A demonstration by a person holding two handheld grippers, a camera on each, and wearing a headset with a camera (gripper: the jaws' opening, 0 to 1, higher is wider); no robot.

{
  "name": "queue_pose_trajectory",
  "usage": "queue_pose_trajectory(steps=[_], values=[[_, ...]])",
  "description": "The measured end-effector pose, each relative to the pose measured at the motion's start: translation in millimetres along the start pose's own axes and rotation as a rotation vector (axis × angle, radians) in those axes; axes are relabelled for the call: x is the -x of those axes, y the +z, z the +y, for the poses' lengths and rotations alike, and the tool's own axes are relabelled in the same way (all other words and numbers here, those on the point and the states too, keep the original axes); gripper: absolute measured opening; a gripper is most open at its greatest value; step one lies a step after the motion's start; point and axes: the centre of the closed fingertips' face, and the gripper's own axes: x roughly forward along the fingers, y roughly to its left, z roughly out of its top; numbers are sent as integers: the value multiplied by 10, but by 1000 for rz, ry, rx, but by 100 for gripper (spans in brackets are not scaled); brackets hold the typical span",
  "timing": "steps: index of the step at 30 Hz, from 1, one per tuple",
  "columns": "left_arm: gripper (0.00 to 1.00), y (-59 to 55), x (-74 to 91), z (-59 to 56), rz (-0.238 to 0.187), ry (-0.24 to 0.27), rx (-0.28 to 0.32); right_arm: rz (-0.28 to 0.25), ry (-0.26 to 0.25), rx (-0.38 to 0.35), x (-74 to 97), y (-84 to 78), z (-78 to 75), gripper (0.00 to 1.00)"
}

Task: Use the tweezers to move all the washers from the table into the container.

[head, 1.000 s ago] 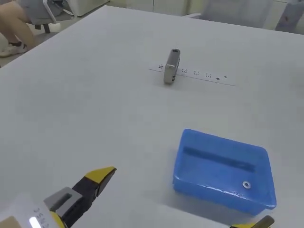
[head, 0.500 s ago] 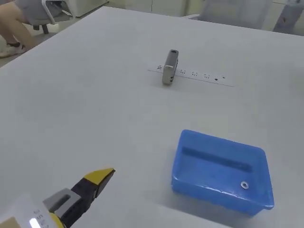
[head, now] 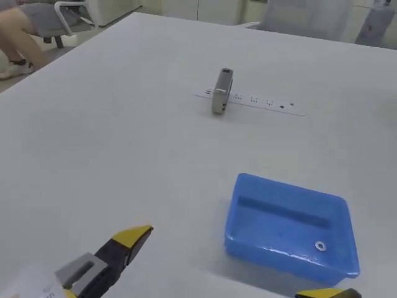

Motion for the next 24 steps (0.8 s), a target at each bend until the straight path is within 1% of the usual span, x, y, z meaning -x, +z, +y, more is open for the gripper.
queue_pose_trajectory(steps=[3,7,10,14,17,19,20,22,24], values=[[76,-4,-2,-4,2,-3,0,-11,-8,2,22,62,-54,3],[76,0,-1,-3,-1,-3,3,-47,-27,-22,72,167,-161,3],[76,-1,0,1,-1,-1,3,-99,-48,-68,123,286,-270,3],[76,-1,-2,-1,-1,-2,1,-149,-81,-135,167,374,-432,3],[76,0,-2,4,-1,0,2,-162,-128,-182,178,391,-601,3],[76,-2,-3,2,0,-1,4,-169,-143,-220,171,392,-665,3],[76,-2,-5,3,0,-1,2,-168,-156,-256,156,382,-724,3],[76,-7,-5,5,3,1,0,-152,-184,-272,123,349,-831,3],[75,-6,-7,1,2,-2,2,-141,-199,-291,86,324,-906,3]])
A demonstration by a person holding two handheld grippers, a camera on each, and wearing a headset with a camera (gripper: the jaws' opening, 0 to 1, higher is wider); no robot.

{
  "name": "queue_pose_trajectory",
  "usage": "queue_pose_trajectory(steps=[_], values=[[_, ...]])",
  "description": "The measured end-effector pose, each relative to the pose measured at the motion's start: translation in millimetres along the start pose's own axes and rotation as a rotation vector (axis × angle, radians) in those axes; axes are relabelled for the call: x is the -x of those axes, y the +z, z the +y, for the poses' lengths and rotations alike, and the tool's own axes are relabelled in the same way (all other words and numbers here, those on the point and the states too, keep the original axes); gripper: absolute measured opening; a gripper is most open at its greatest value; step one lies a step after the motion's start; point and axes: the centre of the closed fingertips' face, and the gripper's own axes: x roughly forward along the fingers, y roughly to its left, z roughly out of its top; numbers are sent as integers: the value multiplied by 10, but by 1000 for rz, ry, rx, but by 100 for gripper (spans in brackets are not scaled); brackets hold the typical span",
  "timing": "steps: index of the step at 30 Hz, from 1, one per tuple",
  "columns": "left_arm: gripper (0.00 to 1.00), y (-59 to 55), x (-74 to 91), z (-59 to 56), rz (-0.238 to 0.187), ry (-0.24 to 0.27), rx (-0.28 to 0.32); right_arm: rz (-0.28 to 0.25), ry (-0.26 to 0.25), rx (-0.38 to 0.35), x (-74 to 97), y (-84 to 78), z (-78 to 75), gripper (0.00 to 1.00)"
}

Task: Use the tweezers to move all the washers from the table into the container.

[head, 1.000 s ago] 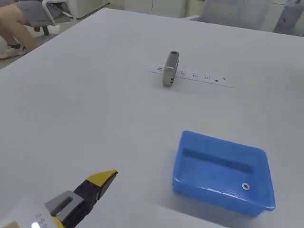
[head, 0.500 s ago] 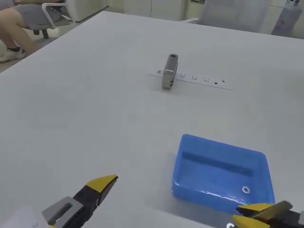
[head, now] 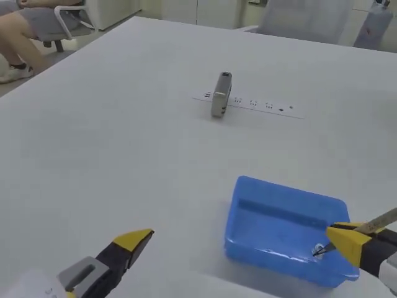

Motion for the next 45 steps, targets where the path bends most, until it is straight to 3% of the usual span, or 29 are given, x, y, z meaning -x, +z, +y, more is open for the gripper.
queue_pose_trajectory(steps=[7,17,23,33,45], values=[[75,-8,-1,5,4,2,1,9,-27,-74,-134,-19,-175,3],[74,-17,-3,7,8,2,0,70,-33,-46,-341,-120,-258,3],[74,-31,-4,7,15,1,-2,127,-33,17,-425,-230,-270,3],[73,-42,-5,14,22,3,-5,126,-18,46,-419,-216,-252,4],[73,-61,-7,9,30,0,-7,52,-1,65,-145,-13,-35,4]])
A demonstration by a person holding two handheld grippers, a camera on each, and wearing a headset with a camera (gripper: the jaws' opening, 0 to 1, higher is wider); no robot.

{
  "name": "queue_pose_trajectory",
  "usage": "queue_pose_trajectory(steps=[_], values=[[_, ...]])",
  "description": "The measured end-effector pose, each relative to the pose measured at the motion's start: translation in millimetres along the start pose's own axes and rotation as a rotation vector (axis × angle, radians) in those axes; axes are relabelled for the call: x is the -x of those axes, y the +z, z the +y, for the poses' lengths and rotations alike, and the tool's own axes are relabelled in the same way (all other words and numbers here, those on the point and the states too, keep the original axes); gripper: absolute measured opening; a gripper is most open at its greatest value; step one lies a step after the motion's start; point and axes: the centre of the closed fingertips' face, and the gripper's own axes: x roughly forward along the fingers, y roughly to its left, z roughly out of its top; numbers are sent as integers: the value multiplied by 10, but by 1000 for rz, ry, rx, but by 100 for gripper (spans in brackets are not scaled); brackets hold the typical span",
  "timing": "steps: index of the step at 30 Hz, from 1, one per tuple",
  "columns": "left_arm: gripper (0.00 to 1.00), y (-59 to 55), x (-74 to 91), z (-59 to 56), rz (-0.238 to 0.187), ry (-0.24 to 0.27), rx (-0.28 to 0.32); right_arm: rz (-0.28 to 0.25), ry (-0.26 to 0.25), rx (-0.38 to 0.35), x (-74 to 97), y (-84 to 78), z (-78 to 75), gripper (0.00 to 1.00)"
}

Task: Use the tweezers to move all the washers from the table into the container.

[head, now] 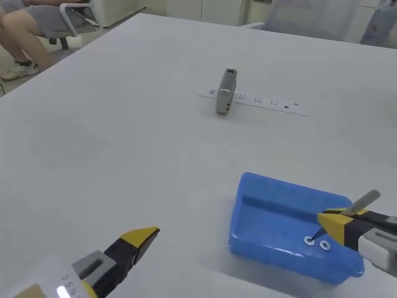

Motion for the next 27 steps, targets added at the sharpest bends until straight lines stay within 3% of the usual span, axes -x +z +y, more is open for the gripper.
queue_pose_trajectory(steps=[7,11,17,27], values=[[72,-10,-2,-4,4,-2,-4,-36,19,14,165,115,157,4],[72,-14,-2,-6,5,-3,-7,-38,60,18,223,101,309,4],[71,-21,-3,-8,10,-3,-12,5,128,21,217,-98,534,4],[70,-32,-5,-13,17,-6,-15,79,167,-14,79,-433,648,4]])
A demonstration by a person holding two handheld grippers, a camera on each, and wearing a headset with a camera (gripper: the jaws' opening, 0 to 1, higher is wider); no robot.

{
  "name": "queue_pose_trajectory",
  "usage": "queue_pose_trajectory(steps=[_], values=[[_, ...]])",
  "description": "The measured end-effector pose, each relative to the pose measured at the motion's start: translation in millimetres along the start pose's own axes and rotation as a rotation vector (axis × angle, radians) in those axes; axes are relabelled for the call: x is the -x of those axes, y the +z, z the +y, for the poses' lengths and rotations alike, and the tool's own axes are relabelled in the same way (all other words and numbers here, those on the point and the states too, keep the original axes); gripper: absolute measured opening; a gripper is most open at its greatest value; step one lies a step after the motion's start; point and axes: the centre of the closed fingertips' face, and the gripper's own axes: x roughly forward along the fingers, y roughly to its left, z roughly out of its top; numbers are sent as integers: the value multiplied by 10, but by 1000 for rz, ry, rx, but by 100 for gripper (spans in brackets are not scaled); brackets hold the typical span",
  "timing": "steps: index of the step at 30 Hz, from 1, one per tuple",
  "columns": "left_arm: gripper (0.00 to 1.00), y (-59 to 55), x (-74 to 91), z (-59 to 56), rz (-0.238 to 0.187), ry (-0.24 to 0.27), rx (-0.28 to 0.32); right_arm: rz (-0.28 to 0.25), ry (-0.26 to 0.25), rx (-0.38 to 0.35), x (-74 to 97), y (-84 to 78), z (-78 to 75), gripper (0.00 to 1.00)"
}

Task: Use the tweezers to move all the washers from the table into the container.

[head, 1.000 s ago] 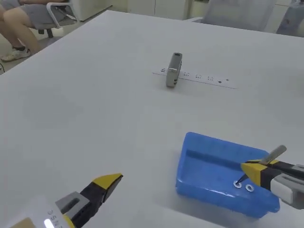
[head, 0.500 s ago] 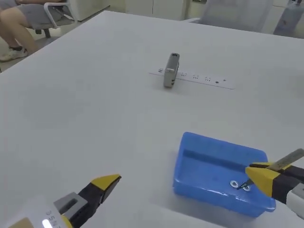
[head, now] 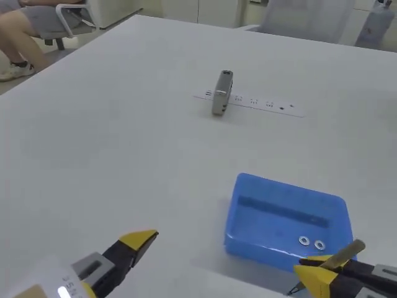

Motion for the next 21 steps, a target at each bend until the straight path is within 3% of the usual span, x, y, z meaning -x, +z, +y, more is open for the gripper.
queue_pose_trajectory(steps=[9,21], values=[[69,-5,-1,-13,6,-3,-3,53,9,0,-66,-202,7,4],[68,-25,-1,-32,19,-8,-13,66,10,42,-109,-245,38,4]])
